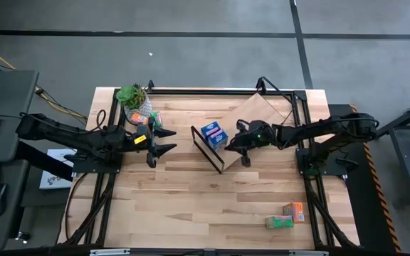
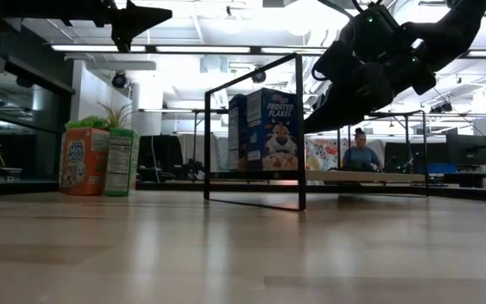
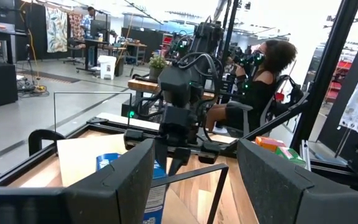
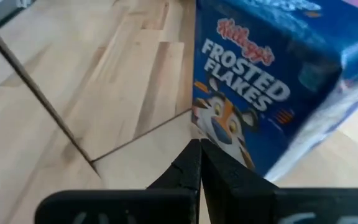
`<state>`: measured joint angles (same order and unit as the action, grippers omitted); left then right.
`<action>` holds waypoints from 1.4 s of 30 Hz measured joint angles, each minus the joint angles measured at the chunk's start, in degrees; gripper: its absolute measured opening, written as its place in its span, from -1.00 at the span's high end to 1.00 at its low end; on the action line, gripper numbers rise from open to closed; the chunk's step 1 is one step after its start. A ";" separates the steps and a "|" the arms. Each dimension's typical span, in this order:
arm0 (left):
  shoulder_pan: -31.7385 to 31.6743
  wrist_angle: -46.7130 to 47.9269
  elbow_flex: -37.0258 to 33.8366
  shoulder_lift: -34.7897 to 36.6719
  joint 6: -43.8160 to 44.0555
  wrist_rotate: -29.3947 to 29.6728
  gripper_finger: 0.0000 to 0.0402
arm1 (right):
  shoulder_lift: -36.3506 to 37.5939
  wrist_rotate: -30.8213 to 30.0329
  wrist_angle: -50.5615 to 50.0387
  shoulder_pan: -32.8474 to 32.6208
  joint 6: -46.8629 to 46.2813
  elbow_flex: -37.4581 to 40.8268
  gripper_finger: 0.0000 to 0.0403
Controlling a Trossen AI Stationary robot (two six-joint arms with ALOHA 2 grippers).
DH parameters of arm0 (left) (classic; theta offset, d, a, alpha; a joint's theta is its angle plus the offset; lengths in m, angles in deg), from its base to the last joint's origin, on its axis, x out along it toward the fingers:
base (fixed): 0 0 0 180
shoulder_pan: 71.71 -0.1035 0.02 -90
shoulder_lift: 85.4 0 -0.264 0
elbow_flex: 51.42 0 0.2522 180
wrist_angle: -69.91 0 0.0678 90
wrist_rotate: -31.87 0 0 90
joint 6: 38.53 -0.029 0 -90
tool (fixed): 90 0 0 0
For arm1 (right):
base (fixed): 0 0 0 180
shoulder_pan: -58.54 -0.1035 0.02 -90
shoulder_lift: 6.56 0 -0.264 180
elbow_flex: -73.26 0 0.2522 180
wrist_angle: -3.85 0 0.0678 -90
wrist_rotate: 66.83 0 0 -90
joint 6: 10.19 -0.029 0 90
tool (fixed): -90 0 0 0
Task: Stack cereal on shelf
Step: Put the blue cereal box aligned with the other blue cereal box on the shelf, then put the top green cereal box on the shelf
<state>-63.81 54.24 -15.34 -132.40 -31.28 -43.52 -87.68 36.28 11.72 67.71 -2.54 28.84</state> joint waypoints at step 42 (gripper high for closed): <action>-12.08 29.19 14.57 -6.57 0.70 9.38 -0.10 | 25.51 -25.78 -20.69 -4.05 -9.21 -0.02 1.00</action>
<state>-75.89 83.42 -0.77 -138.97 -30.58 -34.14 -62.17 10.51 -8.98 63.66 -11.75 28.82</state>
